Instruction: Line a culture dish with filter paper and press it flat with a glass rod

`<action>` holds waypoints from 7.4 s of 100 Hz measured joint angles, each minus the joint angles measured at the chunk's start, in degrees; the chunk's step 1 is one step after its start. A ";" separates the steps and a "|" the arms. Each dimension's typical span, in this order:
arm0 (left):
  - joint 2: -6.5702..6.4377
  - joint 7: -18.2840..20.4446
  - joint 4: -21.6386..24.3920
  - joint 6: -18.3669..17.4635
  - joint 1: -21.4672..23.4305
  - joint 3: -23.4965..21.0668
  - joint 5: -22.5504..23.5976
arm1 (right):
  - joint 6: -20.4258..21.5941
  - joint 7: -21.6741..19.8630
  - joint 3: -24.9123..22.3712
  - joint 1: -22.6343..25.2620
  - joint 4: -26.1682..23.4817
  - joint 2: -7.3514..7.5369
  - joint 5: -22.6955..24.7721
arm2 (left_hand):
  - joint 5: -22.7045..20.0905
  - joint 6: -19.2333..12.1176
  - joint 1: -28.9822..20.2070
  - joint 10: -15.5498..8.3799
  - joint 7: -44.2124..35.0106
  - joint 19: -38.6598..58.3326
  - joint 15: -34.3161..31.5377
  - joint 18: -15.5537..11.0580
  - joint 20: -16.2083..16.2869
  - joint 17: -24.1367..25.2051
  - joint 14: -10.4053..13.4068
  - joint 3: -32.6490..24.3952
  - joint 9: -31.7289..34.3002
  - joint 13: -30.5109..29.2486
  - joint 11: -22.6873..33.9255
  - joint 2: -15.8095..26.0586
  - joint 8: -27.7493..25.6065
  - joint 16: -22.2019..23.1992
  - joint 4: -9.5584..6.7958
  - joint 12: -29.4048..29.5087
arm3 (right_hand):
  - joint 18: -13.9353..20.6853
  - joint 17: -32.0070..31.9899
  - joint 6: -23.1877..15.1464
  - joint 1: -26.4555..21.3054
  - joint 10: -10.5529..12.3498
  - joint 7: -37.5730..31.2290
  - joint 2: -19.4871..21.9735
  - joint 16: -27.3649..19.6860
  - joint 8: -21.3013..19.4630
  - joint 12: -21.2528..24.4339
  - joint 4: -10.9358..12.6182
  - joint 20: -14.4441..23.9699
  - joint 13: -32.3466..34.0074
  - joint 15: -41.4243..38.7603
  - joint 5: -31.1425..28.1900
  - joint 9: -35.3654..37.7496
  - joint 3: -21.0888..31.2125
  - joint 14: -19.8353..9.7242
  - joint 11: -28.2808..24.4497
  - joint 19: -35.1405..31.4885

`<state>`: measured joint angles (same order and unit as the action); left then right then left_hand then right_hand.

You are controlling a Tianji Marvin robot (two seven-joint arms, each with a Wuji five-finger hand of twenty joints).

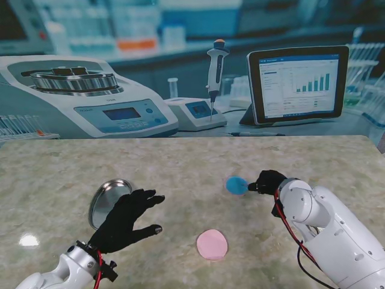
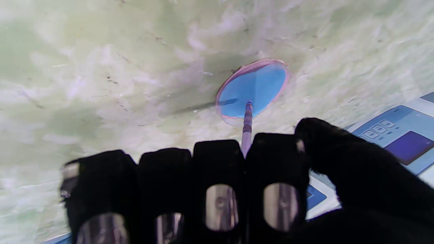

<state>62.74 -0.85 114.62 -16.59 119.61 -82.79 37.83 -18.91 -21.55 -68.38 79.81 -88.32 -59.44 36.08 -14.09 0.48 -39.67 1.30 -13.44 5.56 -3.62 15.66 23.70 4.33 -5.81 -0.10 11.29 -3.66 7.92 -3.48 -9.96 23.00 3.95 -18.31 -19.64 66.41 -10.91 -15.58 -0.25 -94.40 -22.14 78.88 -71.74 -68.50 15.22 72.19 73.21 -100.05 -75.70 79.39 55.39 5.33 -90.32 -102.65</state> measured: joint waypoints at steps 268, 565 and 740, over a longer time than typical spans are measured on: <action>-0.10 -0.20 1.32 -0.16 1.94 -0.86 1.64 | -1.30 0.61 2.64 -1.43 0.78 0.21 4.18 | 0.00 -0.03 0.00 -0.01 0.00 0.00 0.12 -0.06 -0.73 -0.08 0.17 0.01 0.00 0.00 -0.76 0.01 0.00 -1.14 0.00 0.56 | 0.64 0.08 -0.34 0.00 0.40 -0.13 0.07 0.02 0.00 0.11 0.04 0.00 0.00 -0.02 0.00 0.00 -1.58 -0.46 -0.47 0.00; -0.17 0.23 1.90 -0.84 2.61 -1.32 1.60 | 3.17 -1.44 3.27 -0.20 0.45 0.55 1.02 | 0.00 -0.03 0.00 -0.01 0.00 0.00 0.15 -0.07 -1.52 -0.11 0.27 0.01 0.00 0.01 -0.79 0.01 0.00 -2.24 0.00 0.56 | 0.75 0.15 -0.34 0.00 0.58 -0.14 0.65 0.04 0.00 0.63 0.05 0.01 0.00 -0.03 0.00 0.00 -1.63 -0.69 -0.54 0.00; -0.16 0.20 2.28 -1.06 2.70 -1.51 1.45 | 4.27 -1.77 2.41 -0.90 -0.58 0.00 0.35 | 0.00 -0.03 0.00 -0.02 0.00 0.00 0.16 -0.07 -1.57 -0.12 0.28 0.02 0.00 0.01 -0.80 0.01 0.00 -2.24 0.00 0.56 | 1.17 0.38 -0.32 0.00 0.89 -0.14 1.33 0.04 0.00 0.47 0.05 0.02 0.00 -0.03 0.00 -0.01 -2.19 -1.06 -0.88 0.00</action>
<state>62.59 -0.65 116.90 -17.64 122.31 -84.31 39.28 -14.64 -23.33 -65.97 78.91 -88.90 -59.44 36.43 -14.09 0.45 -39.67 1.28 -13.44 5.56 -3.47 15.59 22.12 4.21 -5.53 -0.09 11.28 -3.65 7.12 -3.47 -9.96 20.76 3.95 -17.75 -18.46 66.79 -11.23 -15.58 0.63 -94.55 -20.81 78.92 -71.73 -68.03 15.27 72.20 73.21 -100.08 -75.70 79.37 53.20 4.26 -91.19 -102.65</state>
